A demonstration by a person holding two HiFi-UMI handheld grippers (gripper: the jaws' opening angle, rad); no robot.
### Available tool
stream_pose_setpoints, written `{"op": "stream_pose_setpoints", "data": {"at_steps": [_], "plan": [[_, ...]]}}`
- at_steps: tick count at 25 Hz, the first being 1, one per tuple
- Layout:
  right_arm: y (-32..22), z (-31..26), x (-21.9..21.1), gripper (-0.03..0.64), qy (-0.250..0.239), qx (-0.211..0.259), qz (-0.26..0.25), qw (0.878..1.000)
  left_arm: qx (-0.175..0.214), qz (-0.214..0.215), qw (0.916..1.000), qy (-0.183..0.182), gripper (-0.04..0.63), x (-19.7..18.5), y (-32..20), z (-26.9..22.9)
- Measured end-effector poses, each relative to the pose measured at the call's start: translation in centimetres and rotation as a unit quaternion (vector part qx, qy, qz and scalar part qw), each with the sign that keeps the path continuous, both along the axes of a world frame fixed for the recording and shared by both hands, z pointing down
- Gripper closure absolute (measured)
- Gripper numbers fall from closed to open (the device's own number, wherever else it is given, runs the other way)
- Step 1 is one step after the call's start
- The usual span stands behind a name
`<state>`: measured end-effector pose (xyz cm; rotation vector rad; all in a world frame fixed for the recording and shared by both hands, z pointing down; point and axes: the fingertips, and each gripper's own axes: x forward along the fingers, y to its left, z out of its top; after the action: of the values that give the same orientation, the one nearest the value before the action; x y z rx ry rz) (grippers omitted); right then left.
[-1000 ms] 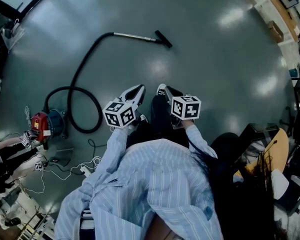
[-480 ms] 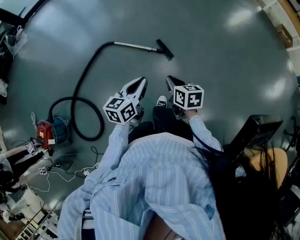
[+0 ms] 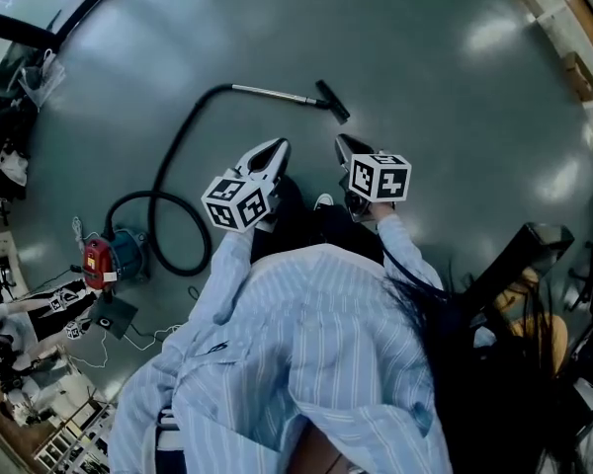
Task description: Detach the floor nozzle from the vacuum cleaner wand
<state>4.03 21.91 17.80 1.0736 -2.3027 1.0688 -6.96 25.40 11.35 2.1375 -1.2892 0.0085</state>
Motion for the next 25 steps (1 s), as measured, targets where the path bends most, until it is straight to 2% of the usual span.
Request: {"op": "stream_pose_setpoints", "data": {"at_steps": [7,12,16,20,25], "plan": [[-3.5,0.4,1.6,0.594,-0.009,0.000,0.048,0.999,-0.006,0.032,0.9993,-0.016,0.588,0.2,-4.6,0.3],[-7.3,0.4,3.5,0.594,0.005,0.027,0.095,0.995,-0.026,0.069,0.9970,-0.023,0.588,0.6,-9.5,3.0],[-9.3,1.4,4.8,0.594,0.022,0.006,0.127,0.992,-0.047,0.084,0.9952,-0.012,0.588,0.5,-13.1,4.7],[-12.9,2.5,3.8,0.594,0.033,-0.019,0.150,0.988,-0.062,0.111,0.9918,-0.014,0.588,-0.7,-17.2,5.8],[-17.9,4.3,0.6,0.594,0.055,-0.039,0.151,0.986,-0.084,0.138,0.9867,-0.022,0.588,-3.8,-22.9,8.3]]}}
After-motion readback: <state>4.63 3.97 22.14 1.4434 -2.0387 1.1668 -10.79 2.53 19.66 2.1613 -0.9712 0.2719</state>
